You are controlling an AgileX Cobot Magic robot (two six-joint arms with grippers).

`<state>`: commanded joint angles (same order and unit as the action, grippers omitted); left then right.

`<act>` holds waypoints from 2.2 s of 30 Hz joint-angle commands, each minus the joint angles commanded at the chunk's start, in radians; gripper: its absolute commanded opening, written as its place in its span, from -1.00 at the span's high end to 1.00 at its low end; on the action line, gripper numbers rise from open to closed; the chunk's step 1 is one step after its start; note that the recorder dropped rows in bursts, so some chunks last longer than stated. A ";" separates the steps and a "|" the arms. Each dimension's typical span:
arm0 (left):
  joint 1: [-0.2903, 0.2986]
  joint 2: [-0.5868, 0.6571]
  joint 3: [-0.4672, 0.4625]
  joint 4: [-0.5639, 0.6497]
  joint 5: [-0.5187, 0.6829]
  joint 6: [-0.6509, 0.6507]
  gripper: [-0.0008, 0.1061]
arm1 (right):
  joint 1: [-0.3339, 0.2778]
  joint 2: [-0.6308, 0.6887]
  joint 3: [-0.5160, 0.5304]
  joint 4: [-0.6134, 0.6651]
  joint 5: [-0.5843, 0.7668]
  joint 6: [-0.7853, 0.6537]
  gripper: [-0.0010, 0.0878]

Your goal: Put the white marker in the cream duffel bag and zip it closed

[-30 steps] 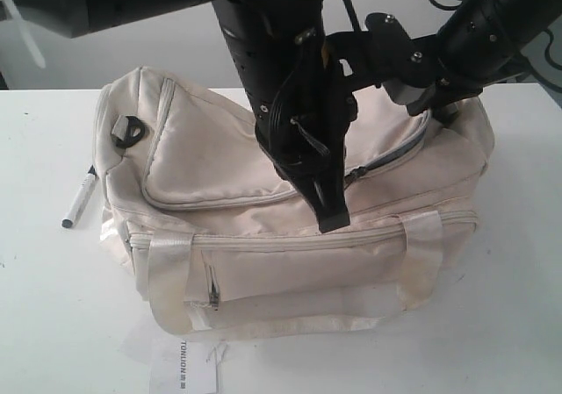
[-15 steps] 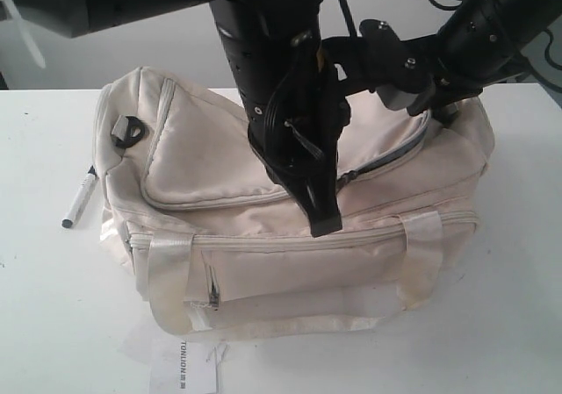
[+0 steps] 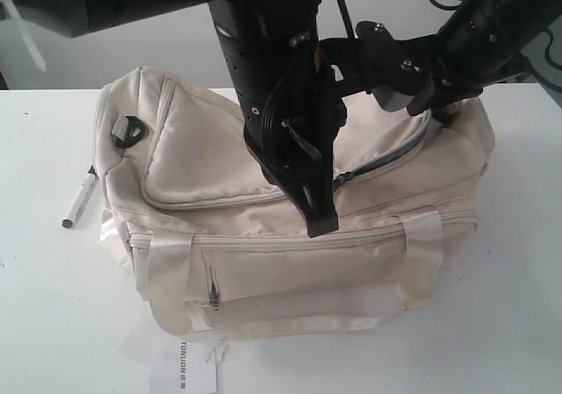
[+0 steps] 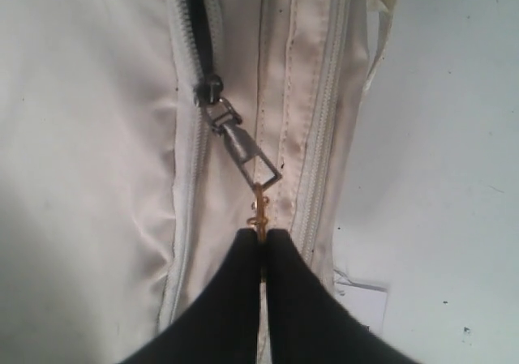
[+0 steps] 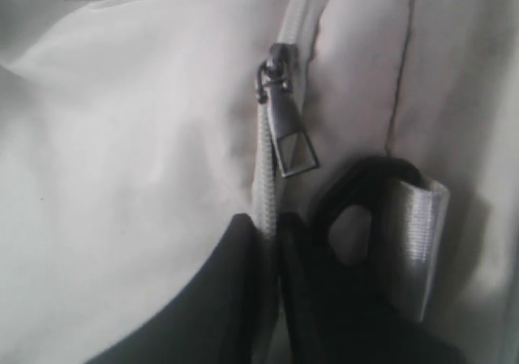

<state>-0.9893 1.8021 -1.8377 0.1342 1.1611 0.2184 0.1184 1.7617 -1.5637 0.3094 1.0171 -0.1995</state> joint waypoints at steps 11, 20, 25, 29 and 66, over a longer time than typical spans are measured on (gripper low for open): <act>0.000 0.000 0.000 0.000 -0.026 -0.022 0.99 | 0.000 -0.154 -0.028 -0.088 0.081 0.084 -0.36; 0.000 0.000 0.000 0.000 -0.025 -0.024 0.99 | 0.002 -0.271 0.131 0.093 0.128 0.182 -0.19; 0.000 0.000 0.000 0.000 -0.025 -0.031 0.99 | 0.026 -0.332 0.294 0.146 -0.003 0.219 -0.19; 0.000 0.000 0.000 0.000 -0.006 -0.020 0.99 | 0.032 -0.352 0.297 0.029 -0.010 -0.169 -0.19; 0.000 0.000 0.000 0.002 -0.029 -0.006 0.99 | -0.153 -0.260 0.378 0.582 0.163 -1.820 0.10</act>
<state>-0.9893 1.8021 -1.8377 0.1357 1.1320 0.2127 -0.0344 1.5020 -1.1859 0.8911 1.1797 -2.0191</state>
